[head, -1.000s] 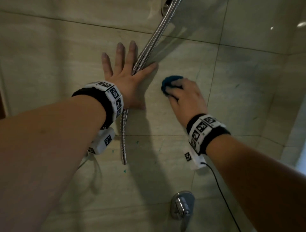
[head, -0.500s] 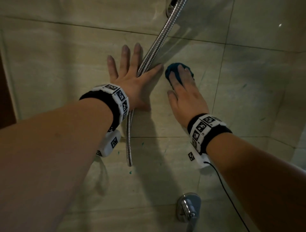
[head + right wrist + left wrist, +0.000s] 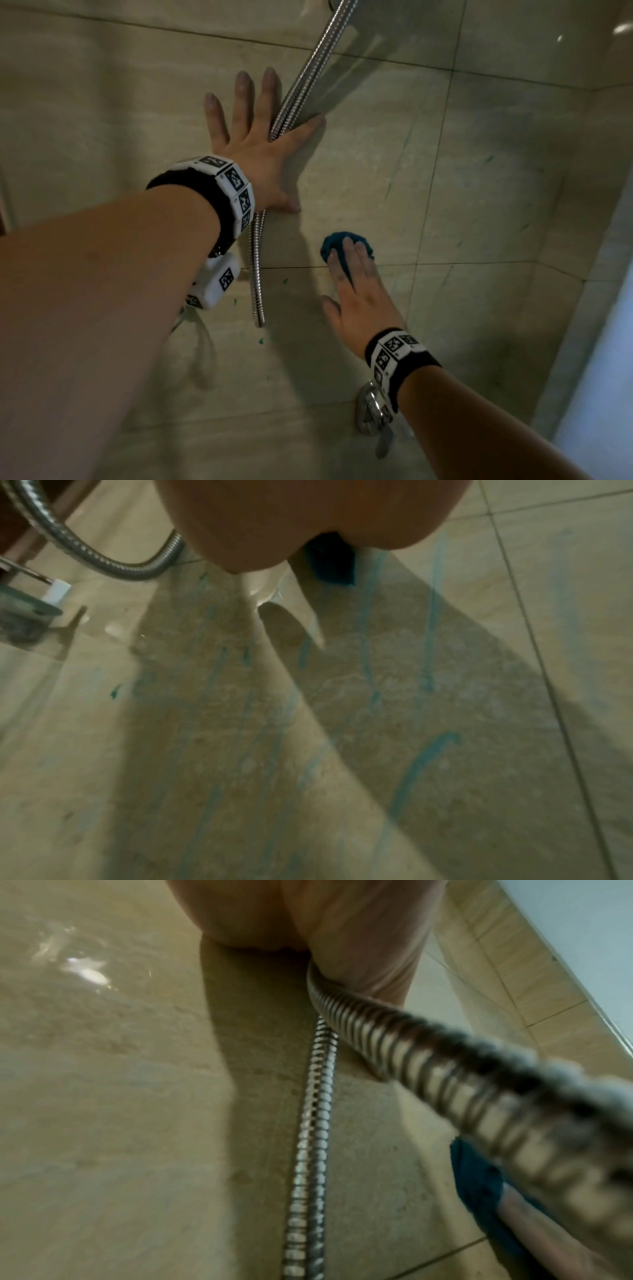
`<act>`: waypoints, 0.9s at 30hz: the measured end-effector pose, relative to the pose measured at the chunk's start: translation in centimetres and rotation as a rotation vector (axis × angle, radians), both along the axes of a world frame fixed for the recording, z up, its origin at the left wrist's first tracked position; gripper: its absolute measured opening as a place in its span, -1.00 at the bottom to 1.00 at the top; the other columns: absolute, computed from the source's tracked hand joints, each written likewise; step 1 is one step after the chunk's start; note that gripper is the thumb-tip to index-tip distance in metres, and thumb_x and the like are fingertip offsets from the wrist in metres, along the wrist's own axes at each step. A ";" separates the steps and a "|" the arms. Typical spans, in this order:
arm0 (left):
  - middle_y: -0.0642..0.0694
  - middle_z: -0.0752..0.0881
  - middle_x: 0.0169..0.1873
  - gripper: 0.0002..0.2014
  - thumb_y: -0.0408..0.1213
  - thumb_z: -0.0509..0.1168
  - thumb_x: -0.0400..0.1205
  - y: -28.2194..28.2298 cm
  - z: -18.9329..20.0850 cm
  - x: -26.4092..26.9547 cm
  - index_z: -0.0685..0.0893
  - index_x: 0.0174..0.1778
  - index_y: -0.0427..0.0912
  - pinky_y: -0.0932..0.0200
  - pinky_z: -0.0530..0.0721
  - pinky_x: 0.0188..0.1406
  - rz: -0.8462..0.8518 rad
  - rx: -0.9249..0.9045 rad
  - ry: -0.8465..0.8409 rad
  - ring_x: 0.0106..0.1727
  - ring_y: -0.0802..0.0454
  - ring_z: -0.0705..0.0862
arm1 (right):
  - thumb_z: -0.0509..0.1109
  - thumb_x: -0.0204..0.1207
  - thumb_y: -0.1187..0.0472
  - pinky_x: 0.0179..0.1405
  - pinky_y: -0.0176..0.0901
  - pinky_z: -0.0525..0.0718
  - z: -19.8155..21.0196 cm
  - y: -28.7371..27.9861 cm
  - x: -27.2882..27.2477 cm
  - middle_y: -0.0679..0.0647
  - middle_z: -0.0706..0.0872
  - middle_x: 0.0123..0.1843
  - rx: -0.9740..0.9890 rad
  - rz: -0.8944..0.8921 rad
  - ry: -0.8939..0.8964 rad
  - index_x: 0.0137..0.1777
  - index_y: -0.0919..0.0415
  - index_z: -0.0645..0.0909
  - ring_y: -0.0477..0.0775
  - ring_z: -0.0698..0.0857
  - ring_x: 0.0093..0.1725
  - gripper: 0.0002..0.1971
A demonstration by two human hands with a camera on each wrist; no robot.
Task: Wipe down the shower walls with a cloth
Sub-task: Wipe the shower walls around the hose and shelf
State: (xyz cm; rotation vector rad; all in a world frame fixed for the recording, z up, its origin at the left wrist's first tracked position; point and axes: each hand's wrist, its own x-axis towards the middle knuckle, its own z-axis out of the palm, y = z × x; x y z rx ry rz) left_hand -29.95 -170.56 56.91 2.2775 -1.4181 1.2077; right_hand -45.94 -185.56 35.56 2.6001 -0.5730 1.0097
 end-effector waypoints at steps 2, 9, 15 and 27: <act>-0.21 -0.61 0.70 0.39 0.44 0.64 0.19 0.0 -0.1 0.0 -0.30 0.70 0.57 -0.63 -0.50 0.54 -0.001 -0.001 0.003 0.70 -0.45 -0.57 | -0.05 0.74 -0.24 0.80 0.18 -0.05 1.5 0.2 0.0 0.12 -0.36 0.83 0.002 -0.013 0.021 0.82 0.12 -0.19 0.11 -0.39 0.79 -0.22; -0.23 -0.55 0.73 0.43 0.42 0.68 0.09 -0.3 -0.1 -0.4 -0.22 0.70 0.57 -0.66 -0.43 0.58 0.007 -0.026 0.021 0.72 -0.44 -0.55 | 0.03 0.78 -0.19 0.81 0.13 0.01 18.2 0.7 1.6 0.20 -0.14 0.85 0.009 -0.002 -0.246 0.83 0.18 -0.03 0.21 -0.13 0.83 -0.26; -0.26 -0.50 0.75 0.41 0.35 0.70 0.13 0.0 -0.2 -0.7 -0.20 0.71 0.55 -0.66 -0.42 0.60 0.004 -0.013 0.018 0.73 -0.44 -0.52 | 0.01 0.83 -0.02 0.80 0.07 0.07 23.0 1.1 2.3 0.26 0.04 0.84 -0.020 0.012 -0.347 0.79 0.20 0.17 0.27 0.02 0.81 -0.41; -0.22 -0.61 0.70 0.37 0.47 0.60 0.24 0.1 -0.2 0.2 -0.33 0.71 0.55 -0.70 -0.39 0.58 -0.009 0.021 -0.015 0.70 -0.45 -0.57 | 0.08 0.76 0.00 0.73 0.19 0.29 0.1 1.4 -0.6 0.14 0.00 0.85 0.037 0.019 -0.036 0.80 0.14 0.17 0.15 -0.04 0.83 -0.38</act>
